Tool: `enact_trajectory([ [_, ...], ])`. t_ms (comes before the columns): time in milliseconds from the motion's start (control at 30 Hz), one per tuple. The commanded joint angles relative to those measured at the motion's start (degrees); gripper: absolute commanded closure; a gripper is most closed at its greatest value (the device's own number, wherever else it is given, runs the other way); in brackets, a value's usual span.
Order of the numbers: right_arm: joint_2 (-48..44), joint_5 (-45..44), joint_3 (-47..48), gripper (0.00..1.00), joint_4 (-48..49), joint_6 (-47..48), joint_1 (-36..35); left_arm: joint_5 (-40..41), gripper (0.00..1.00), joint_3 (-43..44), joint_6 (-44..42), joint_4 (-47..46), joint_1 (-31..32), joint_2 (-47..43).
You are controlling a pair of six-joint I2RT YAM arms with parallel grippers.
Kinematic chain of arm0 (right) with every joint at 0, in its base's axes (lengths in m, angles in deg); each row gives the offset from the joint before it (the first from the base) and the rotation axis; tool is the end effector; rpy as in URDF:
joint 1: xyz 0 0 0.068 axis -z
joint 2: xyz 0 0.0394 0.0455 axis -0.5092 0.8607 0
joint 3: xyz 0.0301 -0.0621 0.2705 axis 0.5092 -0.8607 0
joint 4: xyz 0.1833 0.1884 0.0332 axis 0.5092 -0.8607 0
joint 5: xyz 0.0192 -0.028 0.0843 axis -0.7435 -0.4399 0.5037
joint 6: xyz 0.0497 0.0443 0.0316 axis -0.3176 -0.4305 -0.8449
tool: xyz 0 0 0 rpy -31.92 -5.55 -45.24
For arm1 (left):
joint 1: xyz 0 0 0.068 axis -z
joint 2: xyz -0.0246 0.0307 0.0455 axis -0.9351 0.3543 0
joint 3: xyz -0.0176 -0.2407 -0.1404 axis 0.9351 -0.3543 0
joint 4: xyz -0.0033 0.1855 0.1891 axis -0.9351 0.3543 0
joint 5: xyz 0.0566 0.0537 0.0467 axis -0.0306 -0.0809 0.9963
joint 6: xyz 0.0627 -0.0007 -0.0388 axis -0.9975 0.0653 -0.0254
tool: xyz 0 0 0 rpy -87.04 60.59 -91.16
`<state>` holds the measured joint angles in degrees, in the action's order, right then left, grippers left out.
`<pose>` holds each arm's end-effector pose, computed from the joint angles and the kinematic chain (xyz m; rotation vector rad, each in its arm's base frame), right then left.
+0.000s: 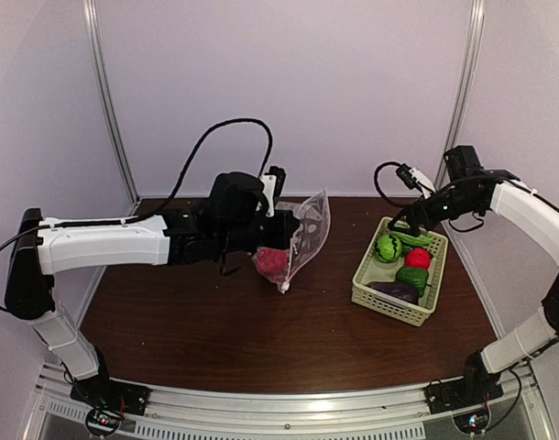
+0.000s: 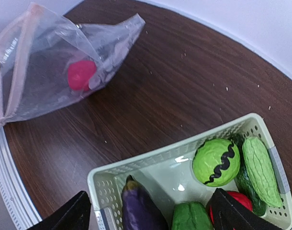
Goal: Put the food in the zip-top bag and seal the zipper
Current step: Pick up the fake fruit from the bin.
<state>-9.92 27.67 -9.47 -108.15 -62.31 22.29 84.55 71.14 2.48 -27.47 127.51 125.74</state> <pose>0.2936 0.0827 0.3241 -0.8270 2.1251 0.7366 0.2312 -0.3503 0.3016 0.2478 2.0428 -0.8752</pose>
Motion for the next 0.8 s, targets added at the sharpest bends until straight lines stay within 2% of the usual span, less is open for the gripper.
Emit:
enact_trajectory([
  [0, 2.8, -10.6, -1.1, 0.14, -7.7, 11.7, 0.3, 3.5, 1.00, 4.8, -3.1, 3.3, 1.7, 0.8],
  [100, 5.2, -14.7, -2.0, 0.18, -8.6, 14.4, 0.4, 2.8, 1.00, 0.9, -1.8, -0.7, 1.7, -1.2],
  [200, 7.2, -18.4, -2.9, 0.19, -6.7, 12.1, 0.2, 4.1, 1.00, -0.2, -0.9, -0.1, 1.7, -1.7],
  [400, 11.2, -22.4, -2.9, 0.06, 0.0, 7.1, 0.2, 3.7, 1.00, 1.0, -0.8, 1.7, 1.7, -0.3],
  [500, 14.2, -23.8, -1.6, 0.04, 2.2, 5.1, 0.2, 3.6, 1.00, 1.6, -0.7, 2.4, 1.7, 0.4],
  [767, 21.0, -21.3, 0.9, 0.06, 4.6, 1.9, 0.1, 2.6, 1.00, 1.8, 0.5, 2.9, 1.7, 0.8],
])
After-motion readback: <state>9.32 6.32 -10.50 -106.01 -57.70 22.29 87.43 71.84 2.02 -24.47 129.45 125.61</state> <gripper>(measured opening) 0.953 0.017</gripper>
